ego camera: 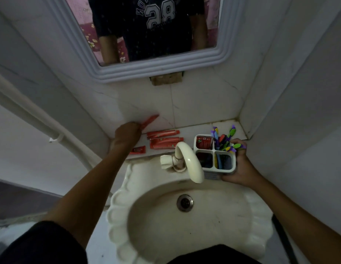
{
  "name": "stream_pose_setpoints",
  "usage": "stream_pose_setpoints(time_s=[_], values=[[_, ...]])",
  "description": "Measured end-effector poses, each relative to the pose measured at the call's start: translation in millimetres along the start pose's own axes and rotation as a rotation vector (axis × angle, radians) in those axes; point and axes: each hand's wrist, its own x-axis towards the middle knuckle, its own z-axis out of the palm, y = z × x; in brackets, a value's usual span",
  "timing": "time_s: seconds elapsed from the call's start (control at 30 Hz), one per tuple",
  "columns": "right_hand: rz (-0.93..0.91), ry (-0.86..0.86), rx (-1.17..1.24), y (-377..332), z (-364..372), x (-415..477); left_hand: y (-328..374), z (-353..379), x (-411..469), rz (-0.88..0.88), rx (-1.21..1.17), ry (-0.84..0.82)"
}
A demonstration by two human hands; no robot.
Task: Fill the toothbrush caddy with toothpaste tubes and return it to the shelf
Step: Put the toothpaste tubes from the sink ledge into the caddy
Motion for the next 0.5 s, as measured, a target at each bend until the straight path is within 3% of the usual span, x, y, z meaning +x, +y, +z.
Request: stream_pose_setpoints(time_s=[0.1,0.17,0.23,0.33,0.5], values=[[0.031,0.005,-0.003,1.0,1.0,-0.6,29.3,-17.1,0.3,-0.011,-0.451,0.143],[0.026,0.0,0.05,-2.1,0.1,-2.7,55.6,-37.0,-6.8,-0.025,-0.882,0.043],[-0.015,-0.018,0.096,-10.7,-0.4,-4.4,83.2,-60.4,-18.4,0.1,-1.164,-0.098],[-0.208,-0.028,0.093,-19.0,0.2,-5.0,116.0,-84.5,-30.1,0.332,-1.182,-0.324],[-0.252,-0.021,0.159,-20.2,3.6,-5.0,147.9,-83.8,-36.3,0.495,-0.889,-0.539]])
